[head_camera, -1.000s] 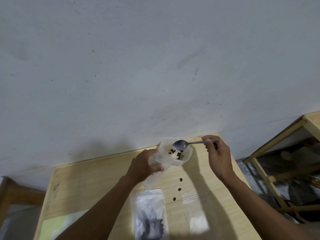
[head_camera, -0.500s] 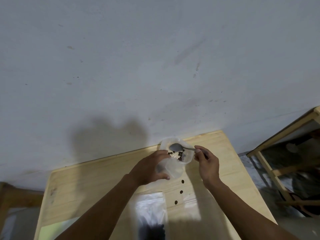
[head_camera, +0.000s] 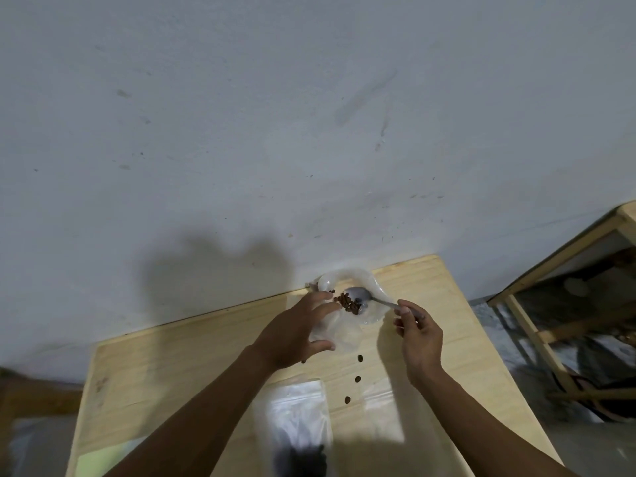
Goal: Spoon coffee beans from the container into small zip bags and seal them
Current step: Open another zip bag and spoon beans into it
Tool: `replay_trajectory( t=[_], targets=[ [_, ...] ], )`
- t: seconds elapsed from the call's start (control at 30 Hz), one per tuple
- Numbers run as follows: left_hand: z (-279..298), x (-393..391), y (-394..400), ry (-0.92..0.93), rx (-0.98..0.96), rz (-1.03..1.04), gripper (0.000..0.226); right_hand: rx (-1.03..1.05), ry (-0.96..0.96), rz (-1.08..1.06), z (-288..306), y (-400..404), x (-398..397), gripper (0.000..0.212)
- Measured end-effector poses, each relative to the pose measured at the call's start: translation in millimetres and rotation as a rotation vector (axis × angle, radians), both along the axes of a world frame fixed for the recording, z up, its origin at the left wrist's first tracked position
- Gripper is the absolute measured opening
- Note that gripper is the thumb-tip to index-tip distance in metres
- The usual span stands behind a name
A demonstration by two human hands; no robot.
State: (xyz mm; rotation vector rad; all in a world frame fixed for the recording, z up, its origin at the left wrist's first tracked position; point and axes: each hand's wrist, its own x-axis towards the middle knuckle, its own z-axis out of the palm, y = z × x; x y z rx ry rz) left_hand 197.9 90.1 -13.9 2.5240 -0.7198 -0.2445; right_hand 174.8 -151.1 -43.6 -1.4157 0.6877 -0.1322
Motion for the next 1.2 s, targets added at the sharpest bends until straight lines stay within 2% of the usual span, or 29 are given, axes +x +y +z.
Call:
replay_trajectory(
  t=[0.33,0.6,0.73,0.87,1.0,1.2],
  targets=[
    [1.1,-6.0,-7.6,-0.053,-0.034,0.007,0.071,0.083,0.055,0.033,-3.5,8.2,-12.6,0.018],
    [-1.9,-6.1,-2.3,0.075,-0.034,0.106,0.075,0.128,0.124,0.195,1.8,-3.5,-11.7,0.02],
    [2.2,-10.1,-3.1,0.081,-0.043,0.112,0.074,0.137,0.161,0.159,4.8,-10.9,-5.9,0.022],
    [7.6,-10.2,-4.8,0.092,-0.089,0.169,0.076,0.153,0.112,0.094,12.0,-19.0,1.2,0.018],
    [10.2,-8.3,-9.8,0.152,-0.057,0.286,0.078,0.111,0.042,0.085,28.5,-23.4,5.7,0.016],
    [8.1,-8.9,-15.8,0.171,-0.066,0.339,0.081,0.059,-0.027,0.09,56.4,-29.2,6.6,0.015]
  ],
)
